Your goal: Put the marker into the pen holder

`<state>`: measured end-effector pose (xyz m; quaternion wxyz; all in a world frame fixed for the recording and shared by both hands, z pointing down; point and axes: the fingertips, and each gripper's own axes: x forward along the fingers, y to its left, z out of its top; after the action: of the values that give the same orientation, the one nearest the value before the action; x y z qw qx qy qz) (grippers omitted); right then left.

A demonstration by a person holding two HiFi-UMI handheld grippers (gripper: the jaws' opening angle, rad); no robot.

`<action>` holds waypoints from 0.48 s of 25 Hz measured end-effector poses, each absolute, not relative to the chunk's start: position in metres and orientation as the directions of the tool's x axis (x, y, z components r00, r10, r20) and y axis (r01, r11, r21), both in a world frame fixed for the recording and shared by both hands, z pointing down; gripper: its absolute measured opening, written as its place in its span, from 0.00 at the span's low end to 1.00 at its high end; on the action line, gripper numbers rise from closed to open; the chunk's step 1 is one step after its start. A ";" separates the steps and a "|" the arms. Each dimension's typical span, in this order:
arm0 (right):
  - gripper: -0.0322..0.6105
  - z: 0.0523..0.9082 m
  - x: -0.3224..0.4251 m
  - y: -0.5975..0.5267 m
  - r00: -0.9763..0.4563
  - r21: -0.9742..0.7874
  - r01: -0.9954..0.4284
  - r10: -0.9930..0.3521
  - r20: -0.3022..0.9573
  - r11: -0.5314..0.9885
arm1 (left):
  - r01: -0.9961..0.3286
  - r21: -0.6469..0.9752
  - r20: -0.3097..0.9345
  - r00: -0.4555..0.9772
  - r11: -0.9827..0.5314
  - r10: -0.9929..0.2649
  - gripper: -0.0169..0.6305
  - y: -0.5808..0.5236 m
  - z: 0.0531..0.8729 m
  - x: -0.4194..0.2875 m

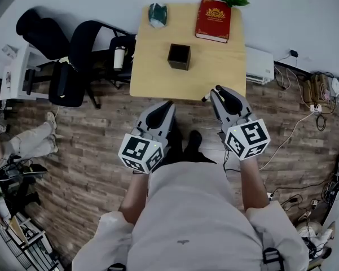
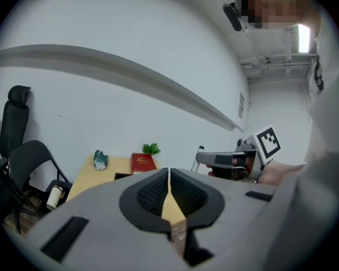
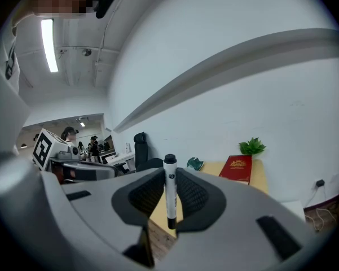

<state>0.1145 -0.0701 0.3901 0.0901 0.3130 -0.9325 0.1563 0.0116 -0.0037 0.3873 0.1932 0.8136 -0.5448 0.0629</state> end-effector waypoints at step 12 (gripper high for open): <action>0.16 0.385 0.090 -0.105 -0.769 -0.214 -0.635 -0.581 0.268 0.742 | -0.891 0.260 0.291 0.439 -0.371 -0.850 0.05 -0.045 0.387 -0.009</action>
<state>0.0897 -0.1049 0.3849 0.0921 0.3274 -0.9287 0.1479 -0.0089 -0.0453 0.3868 0.1917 0.8262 -0.5269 0.0540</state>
